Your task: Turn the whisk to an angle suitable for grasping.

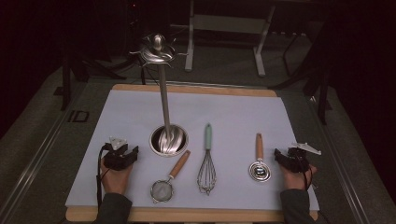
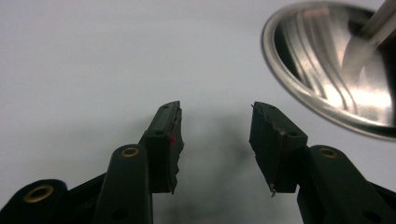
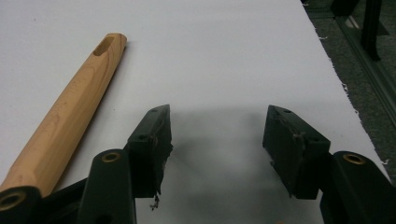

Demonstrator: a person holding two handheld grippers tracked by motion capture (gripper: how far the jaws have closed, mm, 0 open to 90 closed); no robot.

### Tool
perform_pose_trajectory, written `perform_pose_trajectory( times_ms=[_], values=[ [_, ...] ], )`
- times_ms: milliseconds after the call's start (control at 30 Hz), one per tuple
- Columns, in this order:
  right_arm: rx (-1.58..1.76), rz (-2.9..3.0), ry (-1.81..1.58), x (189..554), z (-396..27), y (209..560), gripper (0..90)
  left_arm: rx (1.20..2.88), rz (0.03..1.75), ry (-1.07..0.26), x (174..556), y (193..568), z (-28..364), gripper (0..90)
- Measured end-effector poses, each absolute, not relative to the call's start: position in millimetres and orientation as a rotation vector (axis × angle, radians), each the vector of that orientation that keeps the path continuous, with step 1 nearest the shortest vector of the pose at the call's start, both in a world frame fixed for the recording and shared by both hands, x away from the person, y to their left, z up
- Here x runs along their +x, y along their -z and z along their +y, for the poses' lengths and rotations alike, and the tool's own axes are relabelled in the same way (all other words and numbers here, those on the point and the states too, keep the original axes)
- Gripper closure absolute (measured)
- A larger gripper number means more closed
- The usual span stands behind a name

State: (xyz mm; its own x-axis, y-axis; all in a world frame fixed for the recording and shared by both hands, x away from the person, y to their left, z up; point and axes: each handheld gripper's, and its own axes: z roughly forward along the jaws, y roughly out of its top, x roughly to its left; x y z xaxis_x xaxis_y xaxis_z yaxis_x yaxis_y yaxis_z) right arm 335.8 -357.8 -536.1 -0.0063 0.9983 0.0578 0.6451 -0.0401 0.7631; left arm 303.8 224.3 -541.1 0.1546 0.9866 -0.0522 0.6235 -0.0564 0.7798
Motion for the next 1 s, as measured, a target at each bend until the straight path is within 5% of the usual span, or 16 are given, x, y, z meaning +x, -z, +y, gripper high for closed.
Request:
perform_pose_trajectory(
  times_ms=[500, 767, 1000],
  values=[
    [1.753, 1.702, -0.962, 331.0, -359.1, 532.7, 49.2, 1.762, 1.477, -0.723, 298.5, 540.2, 221.7, 55.5],
    [1.698, 1.767, -1.004, 327.9, -343.1, 518.5, 66.5, 1.795, 1.467, -0.762, 298.0, 540.3, 217.1, 55.2],
    [1.675, 1.795, -1.019, 326.3, -327.0, 502.9, 66.8, 1.796, 1.474, -0.771, 297.9, 540.3, 216.7, 54.9]
  ],
)
